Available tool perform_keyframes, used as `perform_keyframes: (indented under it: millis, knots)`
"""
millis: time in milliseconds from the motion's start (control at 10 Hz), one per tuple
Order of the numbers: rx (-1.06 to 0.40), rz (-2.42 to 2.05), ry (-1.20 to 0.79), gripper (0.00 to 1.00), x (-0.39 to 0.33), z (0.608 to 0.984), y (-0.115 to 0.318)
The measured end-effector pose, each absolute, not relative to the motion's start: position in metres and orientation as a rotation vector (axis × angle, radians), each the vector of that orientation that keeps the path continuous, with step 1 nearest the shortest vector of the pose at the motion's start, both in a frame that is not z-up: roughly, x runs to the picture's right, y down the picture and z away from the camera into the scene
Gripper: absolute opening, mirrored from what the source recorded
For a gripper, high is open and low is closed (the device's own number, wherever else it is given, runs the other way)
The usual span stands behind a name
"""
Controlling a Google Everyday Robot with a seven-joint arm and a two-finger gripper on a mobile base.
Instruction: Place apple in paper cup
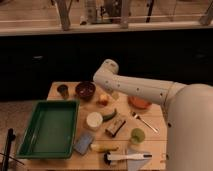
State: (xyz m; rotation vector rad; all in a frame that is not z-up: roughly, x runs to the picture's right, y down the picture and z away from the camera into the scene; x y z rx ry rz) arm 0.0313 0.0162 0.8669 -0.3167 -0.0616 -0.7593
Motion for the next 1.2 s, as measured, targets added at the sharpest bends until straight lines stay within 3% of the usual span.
perform_keyframes:
  millis: [1100, 1200]
  knots:
    - [-0.511, -0.759, -0.242, 0.80, 0.007, 0.918, 0.066]
    - [-0.521, -0.763, -0.249, 0.74, 0.006, 0.921, 0.068]
